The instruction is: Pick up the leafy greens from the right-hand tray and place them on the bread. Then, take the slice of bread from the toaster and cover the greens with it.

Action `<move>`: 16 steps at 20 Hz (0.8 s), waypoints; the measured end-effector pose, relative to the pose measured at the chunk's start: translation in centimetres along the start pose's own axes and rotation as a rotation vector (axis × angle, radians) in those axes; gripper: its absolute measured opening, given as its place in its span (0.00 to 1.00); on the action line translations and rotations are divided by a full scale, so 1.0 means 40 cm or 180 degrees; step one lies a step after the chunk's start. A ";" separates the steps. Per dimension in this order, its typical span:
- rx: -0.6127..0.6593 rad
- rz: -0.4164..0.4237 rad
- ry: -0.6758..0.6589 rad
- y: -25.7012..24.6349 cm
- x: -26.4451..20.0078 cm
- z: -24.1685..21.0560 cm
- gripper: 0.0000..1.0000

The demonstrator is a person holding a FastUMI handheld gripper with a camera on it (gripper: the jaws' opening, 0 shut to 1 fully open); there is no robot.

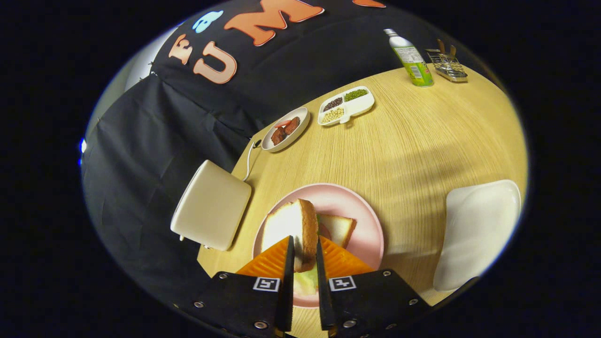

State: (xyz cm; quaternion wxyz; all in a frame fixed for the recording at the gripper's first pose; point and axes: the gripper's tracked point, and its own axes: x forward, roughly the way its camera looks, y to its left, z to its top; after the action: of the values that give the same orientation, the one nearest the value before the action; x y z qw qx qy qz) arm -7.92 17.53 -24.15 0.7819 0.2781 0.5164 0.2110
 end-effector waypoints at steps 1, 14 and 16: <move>-0.0042 -0.0039 -0.0031 -0.006 -0.001 0.002 0.28; -0.0828 -0.0471 -0.1383 0.021 -0.136 0.257 0.58; -0.0964 -0.0457 -0.1678 0.055 -0.172 0.304 0.61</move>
State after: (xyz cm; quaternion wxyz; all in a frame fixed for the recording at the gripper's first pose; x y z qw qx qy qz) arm 0.62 12.29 -14.17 0.9344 0.1663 0.2769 0.1504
